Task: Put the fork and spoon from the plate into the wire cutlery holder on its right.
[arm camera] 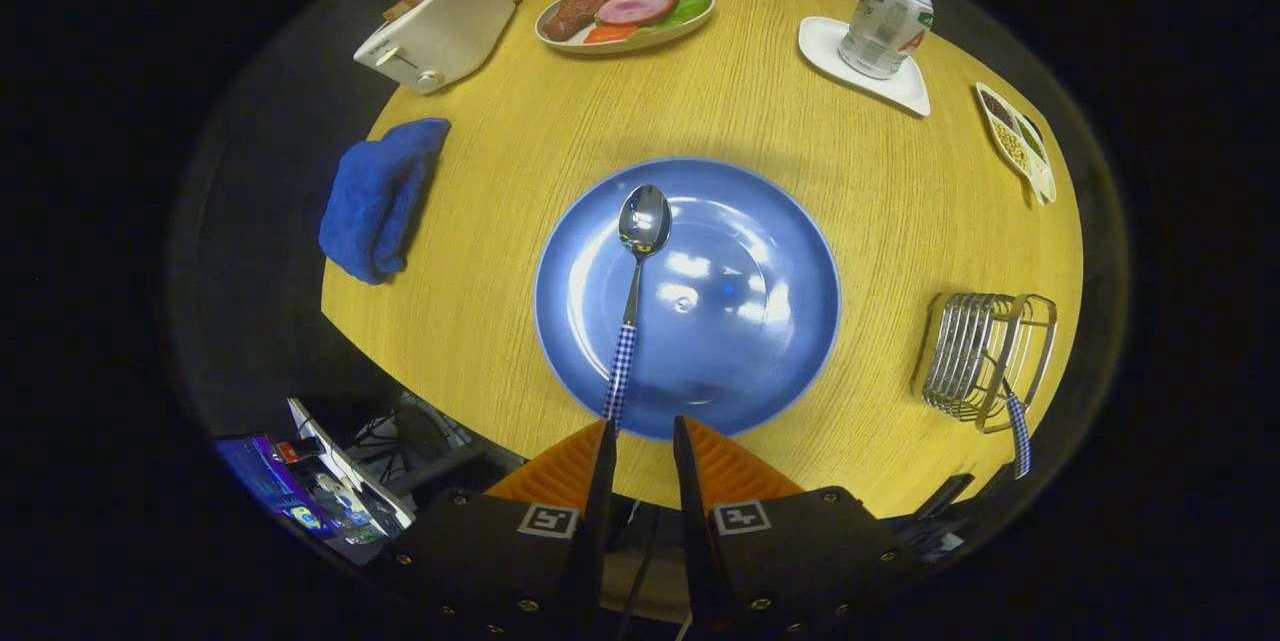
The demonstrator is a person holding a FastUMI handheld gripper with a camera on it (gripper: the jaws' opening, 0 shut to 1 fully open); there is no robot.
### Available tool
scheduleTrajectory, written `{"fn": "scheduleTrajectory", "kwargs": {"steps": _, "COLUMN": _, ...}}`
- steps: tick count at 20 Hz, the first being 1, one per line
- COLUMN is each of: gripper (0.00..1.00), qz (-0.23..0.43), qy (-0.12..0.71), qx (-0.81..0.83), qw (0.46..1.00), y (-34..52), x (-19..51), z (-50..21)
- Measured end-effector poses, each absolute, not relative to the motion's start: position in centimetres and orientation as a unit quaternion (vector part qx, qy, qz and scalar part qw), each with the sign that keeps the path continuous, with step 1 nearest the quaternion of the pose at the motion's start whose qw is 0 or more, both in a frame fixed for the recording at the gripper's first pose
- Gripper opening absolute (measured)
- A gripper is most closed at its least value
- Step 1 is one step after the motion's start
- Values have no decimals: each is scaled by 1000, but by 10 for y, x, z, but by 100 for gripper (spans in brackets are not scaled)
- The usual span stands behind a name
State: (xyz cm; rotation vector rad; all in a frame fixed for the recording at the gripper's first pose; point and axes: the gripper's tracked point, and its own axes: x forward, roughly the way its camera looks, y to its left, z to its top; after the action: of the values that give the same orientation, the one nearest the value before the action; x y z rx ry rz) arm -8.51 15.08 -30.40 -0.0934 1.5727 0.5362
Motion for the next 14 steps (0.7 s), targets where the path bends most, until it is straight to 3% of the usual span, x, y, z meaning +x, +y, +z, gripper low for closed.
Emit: {"fn": "scheduleTrajectory", "kwargs": {"steps": 14, "gripper": 34, "qz": 218, "qy": 721, "qx": -54, "qw": 656, "y": 176, "x": -90, "z": -361}}
